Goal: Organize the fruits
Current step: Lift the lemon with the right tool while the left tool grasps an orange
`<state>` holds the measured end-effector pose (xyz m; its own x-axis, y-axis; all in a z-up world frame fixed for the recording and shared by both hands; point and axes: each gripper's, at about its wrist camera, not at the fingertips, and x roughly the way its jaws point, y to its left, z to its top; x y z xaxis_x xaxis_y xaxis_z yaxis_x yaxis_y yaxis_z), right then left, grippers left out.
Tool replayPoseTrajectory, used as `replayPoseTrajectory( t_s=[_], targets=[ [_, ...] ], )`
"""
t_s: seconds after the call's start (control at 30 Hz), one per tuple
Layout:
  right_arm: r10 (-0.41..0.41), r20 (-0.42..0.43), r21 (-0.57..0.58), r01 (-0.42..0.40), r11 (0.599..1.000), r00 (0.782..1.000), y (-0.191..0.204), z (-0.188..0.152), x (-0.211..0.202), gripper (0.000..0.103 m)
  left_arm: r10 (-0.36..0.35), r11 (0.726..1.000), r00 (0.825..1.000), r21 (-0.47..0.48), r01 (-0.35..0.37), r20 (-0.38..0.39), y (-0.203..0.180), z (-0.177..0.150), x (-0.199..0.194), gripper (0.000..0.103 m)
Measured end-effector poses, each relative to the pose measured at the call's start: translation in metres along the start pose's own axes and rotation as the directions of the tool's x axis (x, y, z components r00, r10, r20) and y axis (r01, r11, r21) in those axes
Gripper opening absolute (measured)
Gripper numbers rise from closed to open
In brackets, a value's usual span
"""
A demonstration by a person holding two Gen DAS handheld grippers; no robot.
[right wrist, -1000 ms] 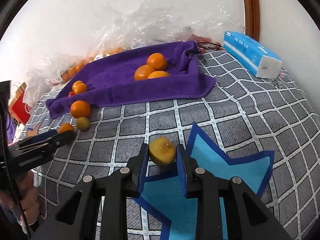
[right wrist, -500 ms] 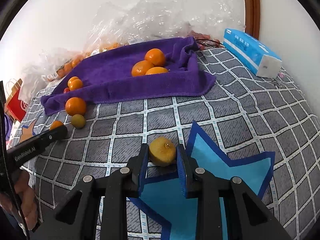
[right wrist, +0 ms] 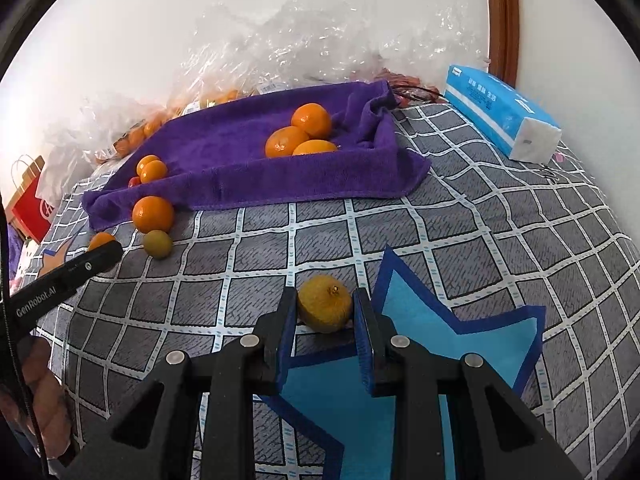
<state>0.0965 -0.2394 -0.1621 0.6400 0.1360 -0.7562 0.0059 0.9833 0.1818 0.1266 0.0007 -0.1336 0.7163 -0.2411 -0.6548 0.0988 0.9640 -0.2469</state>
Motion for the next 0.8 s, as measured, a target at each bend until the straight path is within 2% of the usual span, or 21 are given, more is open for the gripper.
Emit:
replayPoseTrajectory(
  t_s=[0.3,0.43,0.53,0.73,0.8],
  targets=[
    [-0.013,-0.026,-0.023,0.013,1.0,1.0,0.006,-0.001,0.003,0.027,0.025,1.0,0.998,0.002,-0.025,0.052,0.0,0.0,-0.011,0.03],
    [-0.036,-0.021,-0.015,0.036,0.999,0.999,0.007,0.001,0.002,0.027,0.016,1.0,0.999,-0.022,-0.015,0.037,0.006,0.001,-0.016,0.03],
    [-0.03,-0.028,-0.001,0.03,1.0,0.999,0.009,0.004,0.001,0.027,0.041,0.999,0.999,-0.025,-0.041,0.013,0.009,0.004,-0.018,0.03],
    [-0.034,-0.015,-0.038,0.034,0.999,0.999,0.026,0.02,-0.003,0.027,0.031,0.999,0.999,-0.019,-0.031,0.006,0.013,0.013,-0.032,0.03],
    [0.015,0.006,-0.033,-0.015,0.999,1.0,0.032,0.025,-0.006,0.027,0.049,0.999,0.999,-0.007,-0.049,0.021,0.012,0.017,-0.038,0.03]
  ],
)
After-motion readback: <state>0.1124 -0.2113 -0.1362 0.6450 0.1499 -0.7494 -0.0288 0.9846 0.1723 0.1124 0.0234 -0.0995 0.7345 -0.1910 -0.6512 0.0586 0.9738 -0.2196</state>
